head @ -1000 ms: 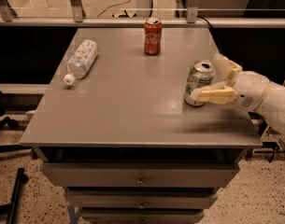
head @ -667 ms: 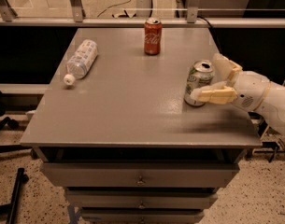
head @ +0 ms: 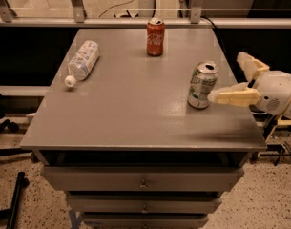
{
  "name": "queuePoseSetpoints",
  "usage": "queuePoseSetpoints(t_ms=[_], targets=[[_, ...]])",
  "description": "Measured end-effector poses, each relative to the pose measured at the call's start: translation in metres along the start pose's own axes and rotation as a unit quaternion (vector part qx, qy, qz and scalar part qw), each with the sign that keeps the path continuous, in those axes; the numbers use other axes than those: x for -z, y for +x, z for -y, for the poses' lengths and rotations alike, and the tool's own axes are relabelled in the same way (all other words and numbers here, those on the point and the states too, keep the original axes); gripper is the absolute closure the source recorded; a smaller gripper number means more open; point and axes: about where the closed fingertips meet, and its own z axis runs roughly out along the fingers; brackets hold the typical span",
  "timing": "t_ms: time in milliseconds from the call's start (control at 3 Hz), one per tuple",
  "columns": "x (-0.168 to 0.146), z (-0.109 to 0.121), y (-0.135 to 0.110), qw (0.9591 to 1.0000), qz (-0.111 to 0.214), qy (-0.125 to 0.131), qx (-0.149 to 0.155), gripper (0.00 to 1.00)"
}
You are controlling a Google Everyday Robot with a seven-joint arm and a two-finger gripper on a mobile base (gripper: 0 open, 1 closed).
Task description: Place 7up can upright
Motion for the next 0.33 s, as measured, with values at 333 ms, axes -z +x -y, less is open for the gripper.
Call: queuePoseSetpoints(t_ms=[333], targets=[[0.0277, 0.01, -0.0062, 0.999, -0.014, 0.041, 0.012, 0.0]])
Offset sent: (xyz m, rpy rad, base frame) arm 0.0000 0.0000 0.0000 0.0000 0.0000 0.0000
